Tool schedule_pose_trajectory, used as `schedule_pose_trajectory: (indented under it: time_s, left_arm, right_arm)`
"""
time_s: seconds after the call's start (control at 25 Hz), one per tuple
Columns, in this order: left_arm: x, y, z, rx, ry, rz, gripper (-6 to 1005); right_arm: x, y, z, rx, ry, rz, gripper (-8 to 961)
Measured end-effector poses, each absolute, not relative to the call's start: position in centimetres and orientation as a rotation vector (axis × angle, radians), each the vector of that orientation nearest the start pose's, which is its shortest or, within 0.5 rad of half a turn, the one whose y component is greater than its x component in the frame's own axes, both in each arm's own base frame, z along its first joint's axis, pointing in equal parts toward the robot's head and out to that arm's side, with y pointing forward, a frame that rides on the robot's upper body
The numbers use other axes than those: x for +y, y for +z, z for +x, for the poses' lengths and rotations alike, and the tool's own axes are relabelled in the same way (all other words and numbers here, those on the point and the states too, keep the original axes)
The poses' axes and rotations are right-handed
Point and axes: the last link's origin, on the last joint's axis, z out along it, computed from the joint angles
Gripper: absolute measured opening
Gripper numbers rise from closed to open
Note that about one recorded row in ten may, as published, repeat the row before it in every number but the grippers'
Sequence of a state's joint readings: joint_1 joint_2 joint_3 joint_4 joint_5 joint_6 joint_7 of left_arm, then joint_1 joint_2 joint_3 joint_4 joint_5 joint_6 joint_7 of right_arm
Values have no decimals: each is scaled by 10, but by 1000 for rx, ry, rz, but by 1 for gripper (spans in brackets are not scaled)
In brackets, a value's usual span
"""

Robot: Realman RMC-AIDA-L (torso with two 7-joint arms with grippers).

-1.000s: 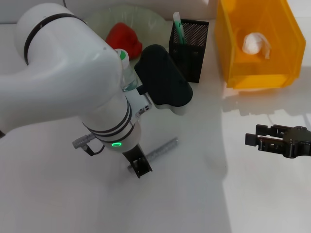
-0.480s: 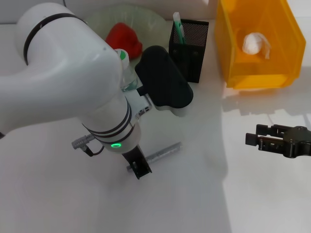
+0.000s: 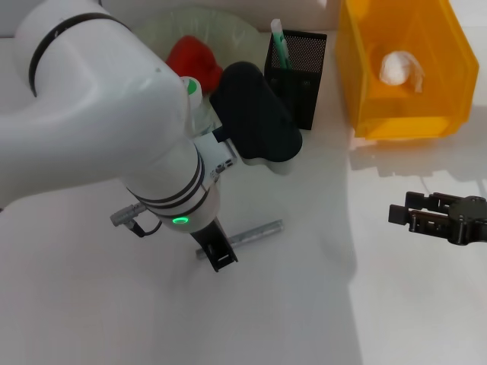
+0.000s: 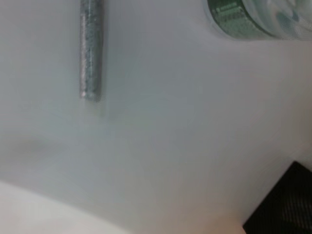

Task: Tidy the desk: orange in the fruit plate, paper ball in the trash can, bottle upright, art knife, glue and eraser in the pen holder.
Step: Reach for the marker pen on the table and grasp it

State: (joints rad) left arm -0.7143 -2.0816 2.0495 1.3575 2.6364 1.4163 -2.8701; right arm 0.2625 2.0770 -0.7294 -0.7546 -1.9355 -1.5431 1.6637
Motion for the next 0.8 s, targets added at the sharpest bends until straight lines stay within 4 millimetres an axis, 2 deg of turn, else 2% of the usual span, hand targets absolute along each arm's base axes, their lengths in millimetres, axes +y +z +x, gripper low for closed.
schedule_pose_trajectory:
  time_s: [0.24, 0.68, 0.8]
  left_arm:
    - [307, -96, -122, -428, 829, -2669, 15]
    - [314, -98, -141, -426, 909, -2621, 436]
    - [313, -99, -141, -419, 914, -2621, 455]
  right_arm:
    - [267, 16, 329, 1190, 703, -2463, 600]
    - [267, 16, 329, 1185, 702, -2464, 596]
    - [268, 16, 329, 1184, 700, -2463, 595]
